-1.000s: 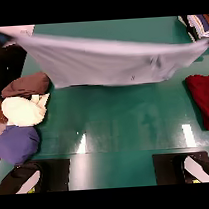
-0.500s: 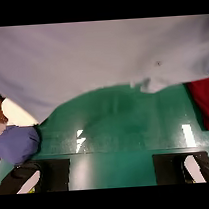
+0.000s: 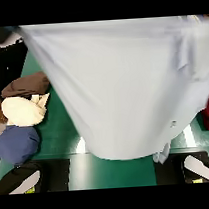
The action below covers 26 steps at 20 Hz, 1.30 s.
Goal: Fold the shirts.
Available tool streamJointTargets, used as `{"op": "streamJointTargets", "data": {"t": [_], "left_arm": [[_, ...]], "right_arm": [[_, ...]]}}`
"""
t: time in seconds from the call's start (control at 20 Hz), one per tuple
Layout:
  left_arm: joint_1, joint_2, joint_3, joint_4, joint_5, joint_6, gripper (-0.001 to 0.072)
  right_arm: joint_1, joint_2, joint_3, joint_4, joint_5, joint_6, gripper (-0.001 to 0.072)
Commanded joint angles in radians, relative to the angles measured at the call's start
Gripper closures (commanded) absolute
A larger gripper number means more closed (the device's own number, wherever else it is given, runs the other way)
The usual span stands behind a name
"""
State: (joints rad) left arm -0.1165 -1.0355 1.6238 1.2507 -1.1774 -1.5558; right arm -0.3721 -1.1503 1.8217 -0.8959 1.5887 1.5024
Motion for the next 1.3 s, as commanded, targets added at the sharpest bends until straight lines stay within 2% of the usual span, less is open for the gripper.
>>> {"op": "streamJointTargets", "data": {"t": [0.0, 0.1, 0.25, 0.45, 0.6, 0.75, 0.85, 1.0, 1.25], "left_arm": [[0.001, -0.196, -0.133, 0.003, -0.038, 0.009, 0.0686], [0.001, -0.328, -0.133, 0.003, -0.004, 0.02, 0.0686], [0.001, -0.47, -0.132, -0.001, 0.18, 0.036, 0.0685], [0.001, -0.543, -0.13, -0.001, 0.502, 0.045, 0.0686], [0.001, -0.556, -0.13, 0.0, 0.609, 0.045, 0.0686], [0.001, -0.551, -0.125, 0.001, 0.522, 0.074, 0.0686], [0.001, -0.55, -0.116, 0.002, 0.35, 0.152, 0.0686], [0.001, -0.551, -0.138, 0.038, 0.142, 0.158, 0.0686], [0.001, -0.558, -0.24, 0.03, 0.159, 0.158, 0.0686]], "right_arm": [[0.158, -0.176, -0.156, -0.169, 0.077, 0.024, 0.0703], [0.223, -0.299, -0.197, -0.208, 0.032, 0.026, 0.0702], [0.266, -0.477, -0.179, -0.203, -0.094, 0.026, 0.0703], [0.275, -0.644, -0.002, -0.203, -0.23, 0.025, 0.0703], [0.275, -0.698, 0.119, -0.207, -0.261, 0.015, 0.0703], [0.277, -0.678, 0.135, -0.208, -0.204, -0.053, 0.0703], [0.28, -0.658, 0.127, -0.267, -0.114, -0.067, 0.0703], [0.301, -0.578, -0.022, -0.41, -0.108, -0.067, 0.0703], [0.328, -0.443, -0.357, -0.406, -0.267, -0.063, 0.0703]]}}
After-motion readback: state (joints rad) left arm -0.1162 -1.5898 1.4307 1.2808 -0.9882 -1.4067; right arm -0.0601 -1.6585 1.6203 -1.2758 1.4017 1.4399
